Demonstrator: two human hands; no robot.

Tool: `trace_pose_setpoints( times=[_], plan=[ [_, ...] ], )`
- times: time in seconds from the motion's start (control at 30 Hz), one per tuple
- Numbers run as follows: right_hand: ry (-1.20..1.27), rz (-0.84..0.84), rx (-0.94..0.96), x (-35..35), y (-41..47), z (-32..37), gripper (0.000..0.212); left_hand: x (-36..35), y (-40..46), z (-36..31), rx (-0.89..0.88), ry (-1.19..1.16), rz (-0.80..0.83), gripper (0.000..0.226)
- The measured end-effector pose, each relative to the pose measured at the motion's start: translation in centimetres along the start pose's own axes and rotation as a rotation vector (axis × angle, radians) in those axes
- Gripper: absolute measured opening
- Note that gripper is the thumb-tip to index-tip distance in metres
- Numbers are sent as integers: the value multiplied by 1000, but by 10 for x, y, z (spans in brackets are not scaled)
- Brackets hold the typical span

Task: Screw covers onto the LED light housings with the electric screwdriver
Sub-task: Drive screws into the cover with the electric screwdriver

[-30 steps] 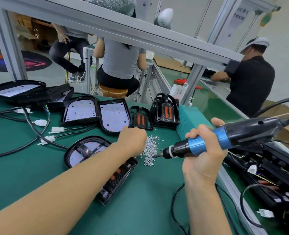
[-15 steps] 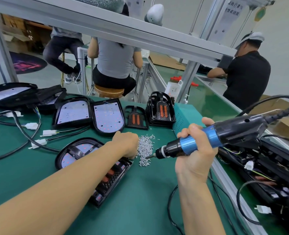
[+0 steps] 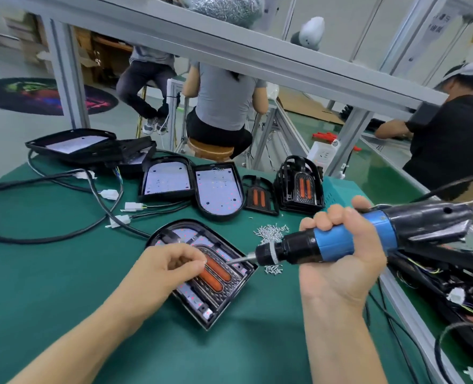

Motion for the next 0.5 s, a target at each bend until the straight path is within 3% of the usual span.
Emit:
trace_pose_setpoints(
  times=[0.5],
  plan=[
    [1,121,-42,-43,-28,-17,23,14,-29,-4,-39,-106,-76,14]
  ],
)
Point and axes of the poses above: each hand's wrist, its own y-axis towards the middle knuckle, its own x-axis out of the back of the hand, z = x × y, the point moved 10 cm from there along y, towards the middle knuckle, and after that the axes turned 5 degrees about -y, right-handed, at the moved point
